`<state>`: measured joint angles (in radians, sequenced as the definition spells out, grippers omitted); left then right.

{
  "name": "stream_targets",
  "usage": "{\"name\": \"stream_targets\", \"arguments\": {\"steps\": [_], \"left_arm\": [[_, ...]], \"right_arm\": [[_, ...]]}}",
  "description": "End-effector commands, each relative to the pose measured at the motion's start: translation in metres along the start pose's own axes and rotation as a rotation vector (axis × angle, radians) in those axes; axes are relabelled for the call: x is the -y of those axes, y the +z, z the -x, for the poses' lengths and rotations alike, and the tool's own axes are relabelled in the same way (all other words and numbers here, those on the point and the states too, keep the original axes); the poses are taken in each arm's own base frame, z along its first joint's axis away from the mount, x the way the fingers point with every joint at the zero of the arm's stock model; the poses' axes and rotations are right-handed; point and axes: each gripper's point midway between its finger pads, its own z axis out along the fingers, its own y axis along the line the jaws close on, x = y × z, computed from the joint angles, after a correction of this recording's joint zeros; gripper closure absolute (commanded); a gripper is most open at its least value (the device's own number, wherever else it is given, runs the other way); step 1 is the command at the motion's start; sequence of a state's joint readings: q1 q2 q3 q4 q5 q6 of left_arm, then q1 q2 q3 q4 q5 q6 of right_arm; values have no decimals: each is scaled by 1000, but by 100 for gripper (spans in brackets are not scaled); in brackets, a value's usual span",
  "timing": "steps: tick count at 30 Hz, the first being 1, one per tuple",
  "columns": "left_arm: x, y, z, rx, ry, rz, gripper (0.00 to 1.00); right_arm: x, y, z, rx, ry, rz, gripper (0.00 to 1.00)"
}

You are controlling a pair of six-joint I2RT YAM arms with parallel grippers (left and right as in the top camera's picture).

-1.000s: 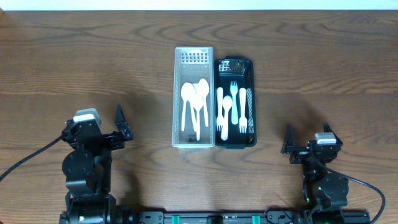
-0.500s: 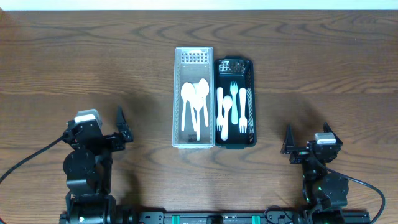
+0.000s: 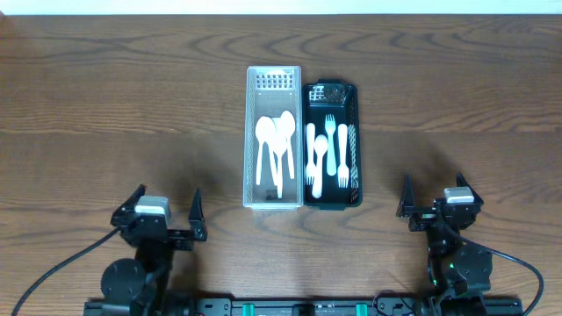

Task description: Pack container

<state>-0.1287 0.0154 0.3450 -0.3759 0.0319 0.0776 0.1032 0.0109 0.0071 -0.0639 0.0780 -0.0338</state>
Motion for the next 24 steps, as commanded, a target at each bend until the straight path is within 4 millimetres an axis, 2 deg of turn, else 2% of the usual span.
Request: {"name": "stream_targets", "arguments": {"steps": [1,4,7,9,14,24], "left_arm": [[8,15,-13,46,100,-32,2],[9,27,-13,132,106,-28,2],[9,34,-22,173,131,-23,2],[9,39,-34,170,137,-22,2],[10,42,-78,-13,96,-36,2],[9,42,-80,-23,56,-30,2]], "right_arm": [[-3,0,-1,0,-9,12,1],[-3,0,-1,0,-9,12,1],[-3,0,-1,0,-9,12,1],[-3,0,-1,0,-9,12,1],[-3,0,-1,0,-9,12,1],[-3,0,-1,0,-9,12,1]]}}
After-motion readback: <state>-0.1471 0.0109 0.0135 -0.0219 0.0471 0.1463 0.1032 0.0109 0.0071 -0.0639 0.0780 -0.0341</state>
